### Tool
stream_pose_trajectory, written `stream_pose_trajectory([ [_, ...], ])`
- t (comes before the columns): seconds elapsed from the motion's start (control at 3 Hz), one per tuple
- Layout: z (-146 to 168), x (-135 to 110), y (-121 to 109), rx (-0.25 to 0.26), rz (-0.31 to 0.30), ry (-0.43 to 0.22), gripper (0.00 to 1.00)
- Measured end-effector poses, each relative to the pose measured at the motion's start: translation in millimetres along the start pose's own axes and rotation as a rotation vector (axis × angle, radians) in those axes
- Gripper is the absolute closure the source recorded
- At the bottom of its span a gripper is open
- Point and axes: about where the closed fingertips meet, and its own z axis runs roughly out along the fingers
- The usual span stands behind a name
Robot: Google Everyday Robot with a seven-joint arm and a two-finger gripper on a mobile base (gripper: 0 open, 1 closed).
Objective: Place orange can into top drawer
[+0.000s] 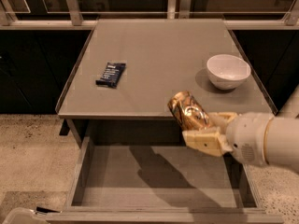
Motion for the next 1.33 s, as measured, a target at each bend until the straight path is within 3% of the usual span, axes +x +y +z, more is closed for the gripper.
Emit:
stream_pose_trajectory([
  [0.67, 16, 87, 21, 0.014, 0.209, 0.006, 1.0],
  [1.33, 59, 172, 4, -0.072, 0.396, 0.082, 1.0],
])
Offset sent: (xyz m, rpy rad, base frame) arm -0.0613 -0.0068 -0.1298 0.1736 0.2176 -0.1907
